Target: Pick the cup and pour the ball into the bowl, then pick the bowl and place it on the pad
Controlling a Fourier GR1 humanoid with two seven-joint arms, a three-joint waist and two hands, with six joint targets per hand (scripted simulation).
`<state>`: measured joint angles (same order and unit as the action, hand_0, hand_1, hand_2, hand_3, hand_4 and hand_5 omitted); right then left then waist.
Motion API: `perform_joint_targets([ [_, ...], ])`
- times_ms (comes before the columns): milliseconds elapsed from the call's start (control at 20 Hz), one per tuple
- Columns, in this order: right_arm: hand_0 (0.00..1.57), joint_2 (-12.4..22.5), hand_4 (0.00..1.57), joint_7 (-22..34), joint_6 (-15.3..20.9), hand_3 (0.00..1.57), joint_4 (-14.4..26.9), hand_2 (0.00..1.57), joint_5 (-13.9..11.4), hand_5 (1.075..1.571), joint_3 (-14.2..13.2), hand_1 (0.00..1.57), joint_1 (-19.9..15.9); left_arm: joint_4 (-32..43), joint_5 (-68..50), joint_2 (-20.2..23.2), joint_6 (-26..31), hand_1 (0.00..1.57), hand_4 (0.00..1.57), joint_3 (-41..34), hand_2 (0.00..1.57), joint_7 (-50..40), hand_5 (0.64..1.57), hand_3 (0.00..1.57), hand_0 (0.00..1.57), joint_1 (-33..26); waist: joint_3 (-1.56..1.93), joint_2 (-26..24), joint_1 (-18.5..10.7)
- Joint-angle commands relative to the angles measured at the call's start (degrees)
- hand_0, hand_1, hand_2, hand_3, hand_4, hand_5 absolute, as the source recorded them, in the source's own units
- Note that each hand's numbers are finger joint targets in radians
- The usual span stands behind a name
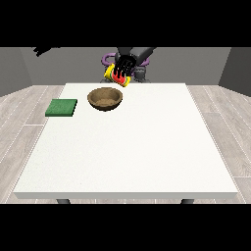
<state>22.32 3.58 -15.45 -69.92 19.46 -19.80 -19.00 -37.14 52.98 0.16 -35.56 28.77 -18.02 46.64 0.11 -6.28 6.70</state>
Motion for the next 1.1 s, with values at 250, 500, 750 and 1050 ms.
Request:
perform_joint_targets([
  [250, 0.00, 3.9, 0.45, -1.5, -1.3, 0.24, 4.8, 0.00, 0.9, 1.570, -4.0, 0.00, 1.2, 0.5, 11.2, 0.7, 12.2, 0.00, 0.87, 6.1, 1.57, -7.5, 1.559, 1.43, 0.00, 6.4, -0.06, -1.3, -5.0],
  [500, 0.00, -0.1, 0.43, -1.7, 1.3, 0.35, 3.3, 0.00, -0.4, 1.570, -1.5, 0.00, 2.1, 0.0, 17.6, 0.2, 12.3, 0.25, 0.66, 8.3, 1.57, -10.9, 1.534, 1.45, 0.25, 3.8, -0.11, -1.2, -5.3],
  [750, 0.00, 0.0, 0.44, -2.1, -1.0, 0.42, 1.6, 0.00, 0.9, 1.570, -0.6, 0.00, 0.5, 1.5, 22.8, 1.0, 13.7, 0.53, 0.50, 6.7, 1.45, -13.0, 1.540, 1.57, 0.53, 6.3, -0.12, 3.4, -2.2],
  [1050, 0.00, -1.1, 0.46, -2.7, -0.4, 0.27, 1.2, 0.00, 1.7, 1.570, -1.0, 0.00, 1.5, -1.0, 25.2, -0.1, 19.4, 0.00, 0.86, 8.2, 1.15, -8.6, 1.571, 1.55, 0.00, 4.7, -0.11, 2.3, -2.0],
])
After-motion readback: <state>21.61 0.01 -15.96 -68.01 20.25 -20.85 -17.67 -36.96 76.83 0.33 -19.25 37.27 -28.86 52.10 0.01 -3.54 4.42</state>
